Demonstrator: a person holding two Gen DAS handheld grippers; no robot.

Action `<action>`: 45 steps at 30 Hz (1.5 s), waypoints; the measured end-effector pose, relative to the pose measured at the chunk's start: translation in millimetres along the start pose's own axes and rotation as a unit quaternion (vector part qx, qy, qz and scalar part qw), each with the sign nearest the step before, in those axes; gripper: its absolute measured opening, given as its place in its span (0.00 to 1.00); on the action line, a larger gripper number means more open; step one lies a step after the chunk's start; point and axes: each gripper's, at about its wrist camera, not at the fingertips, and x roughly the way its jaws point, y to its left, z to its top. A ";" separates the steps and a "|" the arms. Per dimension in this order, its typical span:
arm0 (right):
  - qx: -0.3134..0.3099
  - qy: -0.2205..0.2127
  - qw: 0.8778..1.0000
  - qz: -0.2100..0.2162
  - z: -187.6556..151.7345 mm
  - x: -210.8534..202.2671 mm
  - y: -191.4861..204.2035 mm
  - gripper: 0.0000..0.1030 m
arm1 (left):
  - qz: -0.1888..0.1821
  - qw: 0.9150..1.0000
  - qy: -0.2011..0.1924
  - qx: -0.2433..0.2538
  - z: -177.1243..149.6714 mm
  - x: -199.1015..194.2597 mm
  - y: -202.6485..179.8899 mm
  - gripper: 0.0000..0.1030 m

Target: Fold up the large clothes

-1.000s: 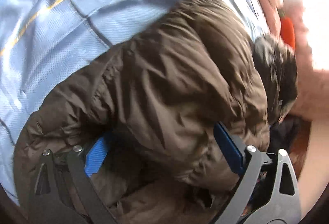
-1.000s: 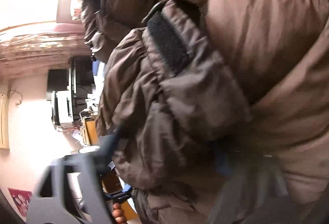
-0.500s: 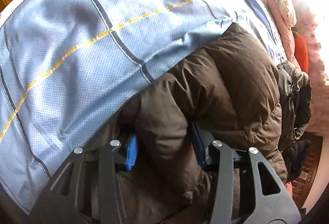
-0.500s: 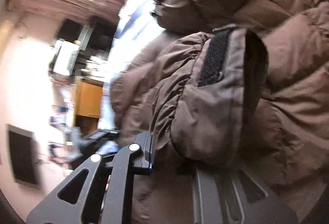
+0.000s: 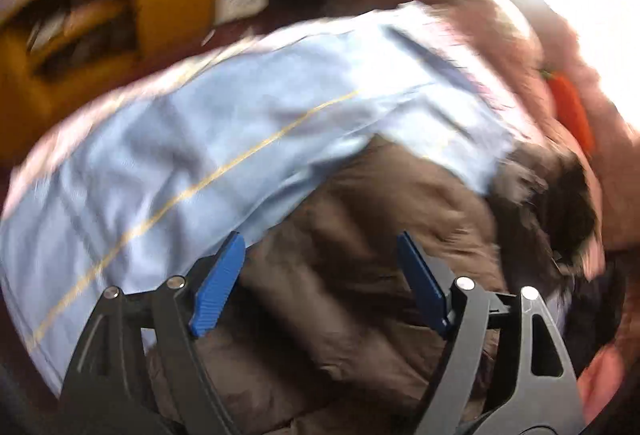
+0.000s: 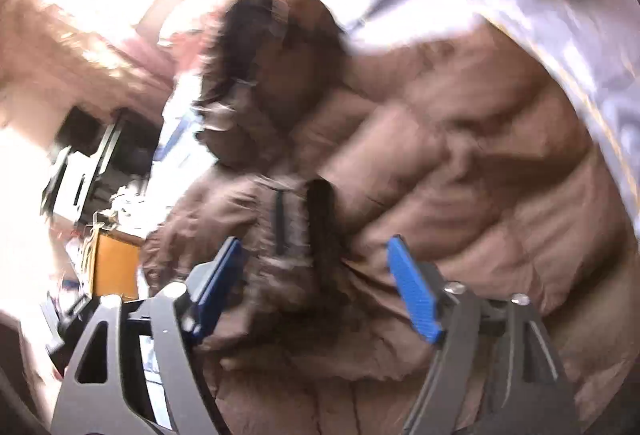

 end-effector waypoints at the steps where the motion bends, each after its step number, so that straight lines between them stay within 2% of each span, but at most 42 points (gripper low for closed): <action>1: -0.026 0.010 1.000 0.011 0.3 3.5 13.7 0.56 | -0.011 0.999 -0.003 0.031 -4.3 -2.6 -14.5 0.74; 2: -0.050 0.024 0.998 0.023 -1.4 10.5 27.1 0.47 | -0.018 0.997 0.004 0.072 -12.1 -0.9 -33.1 0.68; 3: -0.067 0.036 0.997 0.026 -6.0 18.8 38.6 0.43 | -0.021 0.994 0.018 0.103 -19.8 4.3 -47.6 0.64; 5: -0.107 0.065 0.992 0.010 -18.3 38.5 53.6 0.29 | -0.018 0.987 0.058 0.147 -35.7 19.1 -62.0 0.47; 7: -0.129 0.092 0.987 -0.024 -30.5 67.4 65.7 0.25 | 0.002 0.977 0.109 0.182 -51.5 47.6 -69.2 0.37; 8: -0.130 0.101 0.986 -0.039 -33.2 79.6 70.3 0.24 | 0.025 0.973 0.127 0.194 -57.3 60.9 -66.0 0.37; 10: -0.134 0.114 0.982 -0.075 -40.7 102.1 60.9 0.17 | 0.055 0.969 0.148 0.192 -63.6 80.0 -47.1 0.37; 11: -0.140 0.119 0.979 -0.085 -40.3 112.0 56.5 0.14 | 0.051 0.969 0.160 0.182 -63.4 87.6 -38.5 0.37; 13: -0.149 0.122 0.977 -0.094 -51.5 118.1 52.2 0.14 | 0.044 0.969 0.176 0.166 -60.8 95.2 -26.8 0.37; 15: -0.155 0.126 0.974 -0.105 -51.7 123.5 51.8 0.13 | 0.055 0.968 0.178 0.169 -63.1 95.9 -27.4 0.37; 19: -0.171 0.135 0.967 -0.128 -47.3 124.3 67.9 0.13 | 0.082 0.961 0.159 0.213 -67.9 87.6 -44.8 0.37; 20: -0.167 0.132 0.970 -0.115 -45.2 111.4 69.9 0.13 | 0.080 0.959 0.158 0.222 -66.8 80.4 -46.6 0.39; 22: -0.167 0.118 0.976 -0.077 -44.7 78.4 74.9 0.14 | 0.056 0.962 0.158 0.213 -61.1 62.1 -42.9 0.43; 24: -0.189 0.105 0.974 -0.070 -51.8 49.3 75.6 0.15 | 0.012 0.968 0.158 0.195 -56.5 38.7 -34.7 0.48; 25: -0.200 0.100 0.972 -0.075 -56.0 36.9 72.8 0.15 | 0.006 0.967 0.157 0.198 -58.2 33.6 -31.0 0.48; 27: -0.204 0.094 0.969 -0.104 -62.7 23.8 60.6 0.15 | 0.011 0.963 0.161 0.214 -65.5 28.7 -28.5 0.48; 30: -0.183 0.100 0.964 -0.163 -70.0 27.4 29.8 0.15 | 0.048 0.949 0.199 0.241 -89.7 54.1 -21.9 0.49; 31: -0.171 0.115 0.962 -0.178 -71.6 34.8 17.1 0.15 | 0.056 0.945 0.207 0.246 -96.2 62.5 -21.9 0.50; 33: -0.148 0.142 0.961 -0.188 -73.5 54.4 -5.8 0.15 | 0.073 0.940 0.205 0.261 -104.9 73.9 -22.4 0.51; 34: -0.142 0.143 0.962 -0.183 -72.6 55.5 -10.4 0.14 | 0.086 0.937 0.200 0.274 -108.3 74.4 -27.0 0.50; 36: -0.133 0.150 0.964 -0.177 -68.4 45.6 -8.3 0.14 | 0.094 0.936 0.193 0.279 -109.7 64.9 -34.9 0.48; 37: -0.124 0.146 0.967 -0.166 -64.6 35.5 -5.8 0.14 | 0.078 0.939 0.182 0.281 -109.1 52.3 -42.6 0.48; 39: -0.119 0.107 0.977 -0.138 -53.5 7.0 4.9 0.15 | 0.039 0.945 0.156 0.284 -105.4 29.5 -54.2 0.50; 41: -0.138 0.062 0.981 -0.120 -41.0 -13.2 23.8 0.15 | -0.002 0.952 0.116 0.284 -101.9 3.7 -70.3 0.63; 42: -0.143 0.050 0.983 -0.108 -38.0 -17.4 29.7 0.16 | -0.023 0.956 0.102 0.275 -99.6 -4.1 -77.8 0.66; 44: -0.156 0.049 0.981 -0.105 -25.7 -4.9 47.5 0.16 | -0.054 0.959 0.100 0.258 -88.2 -5.4 -90.3 0.69; 45: -0.157 0.051 0.981 -0.106 -23.7 3.3 50.0 0.16 | -0.074 0.959 0.113 0.249 -89.8 -1.8 -97.5 0.69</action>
